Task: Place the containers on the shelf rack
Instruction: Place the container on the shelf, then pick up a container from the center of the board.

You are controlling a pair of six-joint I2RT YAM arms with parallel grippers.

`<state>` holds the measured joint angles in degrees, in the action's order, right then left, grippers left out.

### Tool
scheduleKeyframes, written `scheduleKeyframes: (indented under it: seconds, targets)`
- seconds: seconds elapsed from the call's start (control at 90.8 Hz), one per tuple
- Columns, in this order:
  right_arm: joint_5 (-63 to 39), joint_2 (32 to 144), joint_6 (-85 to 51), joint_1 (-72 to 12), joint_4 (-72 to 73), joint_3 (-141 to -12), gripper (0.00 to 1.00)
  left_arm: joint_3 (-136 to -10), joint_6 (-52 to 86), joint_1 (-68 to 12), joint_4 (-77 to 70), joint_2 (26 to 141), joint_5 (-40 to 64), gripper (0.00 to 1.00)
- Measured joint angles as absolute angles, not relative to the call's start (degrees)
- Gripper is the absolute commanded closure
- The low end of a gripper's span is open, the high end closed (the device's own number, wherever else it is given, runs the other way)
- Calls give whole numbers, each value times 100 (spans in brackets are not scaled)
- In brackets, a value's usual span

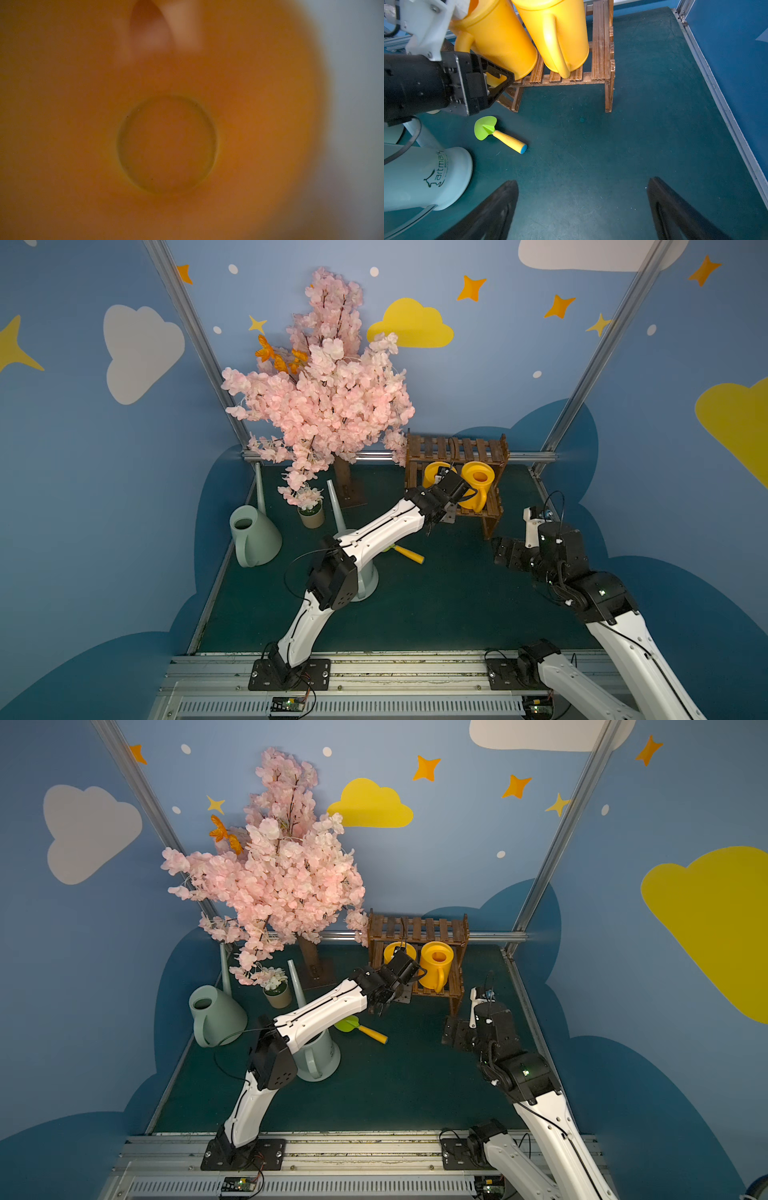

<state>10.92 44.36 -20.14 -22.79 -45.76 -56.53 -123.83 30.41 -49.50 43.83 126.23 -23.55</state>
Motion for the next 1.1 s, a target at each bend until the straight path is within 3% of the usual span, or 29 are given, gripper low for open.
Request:
scheduleKeyframes:
  seconds: [0.363, 0.727, 0.892, 1.101]
  targets:
    - [1090, 4425, -2064, -2305, -4600, -5660, 2, -11684, 2893, -4950, 4416, 11963, -2080, 38]
    - [1066, 4580, -2088, -2512, -4777, -6029, 4, -10339, 1975, -4921, 4278, 10127, -1592, 14]
    - [1500, 5037, -2231, -3686, -4790, -6512, 4, -9502, 1356, -4497, 4025, 9196, -519, 7]
    - [2858, 6289, -2423, -6567, -4580, -7137, 3, -8650, 1055, -2954, 3922, 8173, 467, 0]
